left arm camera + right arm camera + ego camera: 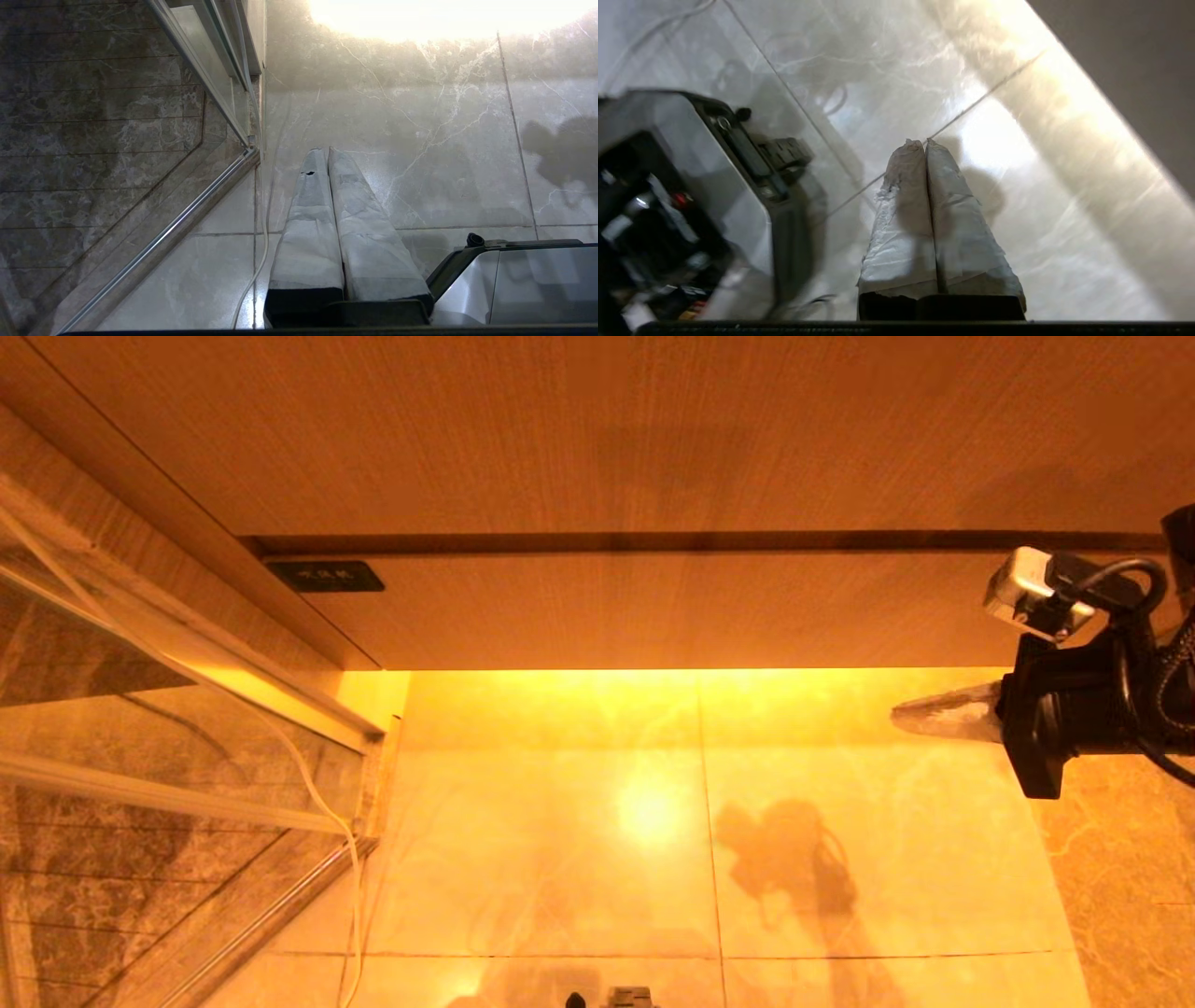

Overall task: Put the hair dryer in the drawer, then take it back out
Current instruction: Pull open the drawer

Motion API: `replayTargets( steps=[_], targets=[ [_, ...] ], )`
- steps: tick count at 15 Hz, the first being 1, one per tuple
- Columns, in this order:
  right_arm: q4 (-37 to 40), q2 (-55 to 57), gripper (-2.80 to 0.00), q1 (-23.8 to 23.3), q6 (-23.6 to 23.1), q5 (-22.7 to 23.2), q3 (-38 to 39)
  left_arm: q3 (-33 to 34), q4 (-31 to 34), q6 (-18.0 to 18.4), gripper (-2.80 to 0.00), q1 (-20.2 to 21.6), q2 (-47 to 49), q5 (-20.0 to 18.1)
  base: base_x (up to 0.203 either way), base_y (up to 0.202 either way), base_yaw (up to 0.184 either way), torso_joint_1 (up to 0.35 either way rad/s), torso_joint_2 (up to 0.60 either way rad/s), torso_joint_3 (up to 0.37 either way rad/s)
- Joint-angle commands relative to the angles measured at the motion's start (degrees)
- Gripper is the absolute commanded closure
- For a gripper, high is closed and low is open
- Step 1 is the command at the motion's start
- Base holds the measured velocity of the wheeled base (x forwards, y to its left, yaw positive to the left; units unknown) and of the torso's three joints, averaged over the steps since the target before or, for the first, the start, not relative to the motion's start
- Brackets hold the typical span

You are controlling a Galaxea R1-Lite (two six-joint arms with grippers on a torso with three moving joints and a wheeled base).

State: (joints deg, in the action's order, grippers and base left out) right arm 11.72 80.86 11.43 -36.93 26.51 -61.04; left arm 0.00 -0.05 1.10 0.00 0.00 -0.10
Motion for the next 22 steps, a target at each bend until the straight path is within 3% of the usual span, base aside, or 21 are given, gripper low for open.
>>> replayTargets(
  steps=[1, 4, 7, 8, 12, 13, 16, 19, 22],
  targets=[
    [-0.34, -2.00, 0.00, -0.08, -3.73, 1.87, 1.79, 0.09, -0.04, 0.04, 0.00, 0.00, 0.00, 0.01, 0.000, 0.000, 0.000, 0.000, 0.00, 0.000],
    [1.11, -4.18, 0.00, -0.85, -2.58, 5.71, 2.84, 0.09, -0.04, 0.05, 0.00, 0.00, 0.00, 0.01, 0.000, 0.000, 0.000, 0.000, 0.00, 0.000],
    [3.19, -5.01, 0.00, -2.18, -1.95, 6.05, 3.20, 0.09, -0.04, 0.05, 0.00, 0.00, 0.00, 0.01, 0.000, 0.000, 0.000, 0.000, 0.00, 0.000],
    [3.89, -5.26, -2.80, -2.56, -2.06, 6.26, 3.37, 0.09, -0.04, 0.05, 0.00, 0.00, 0.00, 0.01, 0.000, 0.000, 0.000, 0.000, 0.00, 0.000],
    [3.22, -5.14, -2.80, -2.77, -7.92, 5.19, 2.79, 0.09, -0.04, 0.00, 0.00, 0.00, 0.00, 0.01, 0.000, 0.000, 0.000, 0.000, 0.00, 0.000],
    [3.34, -5.46, -2.80, -2.88, -12.40, 4.77, 3.06, 0.09, -0.04, -0.04, 0.00, 0.00, 0.00, 0.01, 0.000, 0.000, 0.000, 0.000, 0.00, 0.000],
    [2.23, -5.98, -2.80, -3.70, -18.18, 4.79, 3.19, 0.09, -0.04, -0.02, 0.00, 0.00, 0.00, 0.01, 0.000, 0.000, 0.000, 0.000, 0.00, 0.000],
    [-2.12, -5.14, -2.80, -3.82, -30.02, 4.67, 3.58, 0.09, -0.04, 0.05, 0.00, 0.00, 0.00, 0.01, 0.000, 0.000, 0.000, 0.000, 0.00, 0.000],
    [-4.17, -4.54, -2.80, -3.88, -31.22, 4.67, 5.43, 0.09, -0.04, 0.05, 0.00, 0.00, 0.00, 0.01, 0.000, 0.000, 0.000, 0.000, 0.00, 0.000]
  ],
)
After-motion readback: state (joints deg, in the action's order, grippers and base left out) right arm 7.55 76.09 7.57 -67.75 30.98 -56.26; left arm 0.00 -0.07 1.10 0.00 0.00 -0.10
